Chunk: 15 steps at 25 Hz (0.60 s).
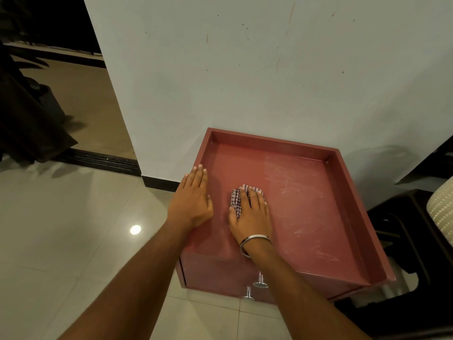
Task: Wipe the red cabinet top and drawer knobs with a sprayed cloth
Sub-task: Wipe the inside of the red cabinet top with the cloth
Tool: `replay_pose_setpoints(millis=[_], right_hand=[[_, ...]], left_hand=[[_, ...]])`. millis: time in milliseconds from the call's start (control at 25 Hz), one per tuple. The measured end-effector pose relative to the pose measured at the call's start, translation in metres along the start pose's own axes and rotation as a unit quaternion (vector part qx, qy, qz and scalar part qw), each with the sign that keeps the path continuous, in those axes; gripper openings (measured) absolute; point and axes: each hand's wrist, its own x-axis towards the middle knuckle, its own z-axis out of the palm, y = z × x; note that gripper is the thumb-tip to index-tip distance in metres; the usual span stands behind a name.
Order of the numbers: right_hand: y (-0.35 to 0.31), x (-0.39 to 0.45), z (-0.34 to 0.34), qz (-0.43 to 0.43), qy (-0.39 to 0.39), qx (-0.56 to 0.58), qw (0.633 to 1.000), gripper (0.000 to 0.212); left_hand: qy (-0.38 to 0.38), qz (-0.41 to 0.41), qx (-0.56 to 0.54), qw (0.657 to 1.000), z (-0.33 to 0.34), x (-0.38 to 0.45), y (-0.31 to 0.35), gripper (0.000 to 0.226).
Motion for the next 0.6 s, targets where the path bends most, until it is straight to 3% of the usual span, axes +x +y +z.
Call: replay_pose_setpoints(millis=[160,360,600], right_hand=[[-0.003,-0.01,-0.003,0.043,0.014,0.016,0.999,0.072],[-0.032,-0.033,0.004,-0.016,0.002,0.035,0.999,0.072],[0.008,-0.039,-0.011,0.009,0.019,0.018,1.0,0.077]], left_hand=[[0.002,-0.003,0.022,1.0,0.0,-0.008,0.005,0.073],[-0.013,0.027,0.043,0.999,0.0,-0.017,0.011,0.074],[-0.012,0.034,-0.022,0.999,0.008,-0.036,0.033,0.071]])
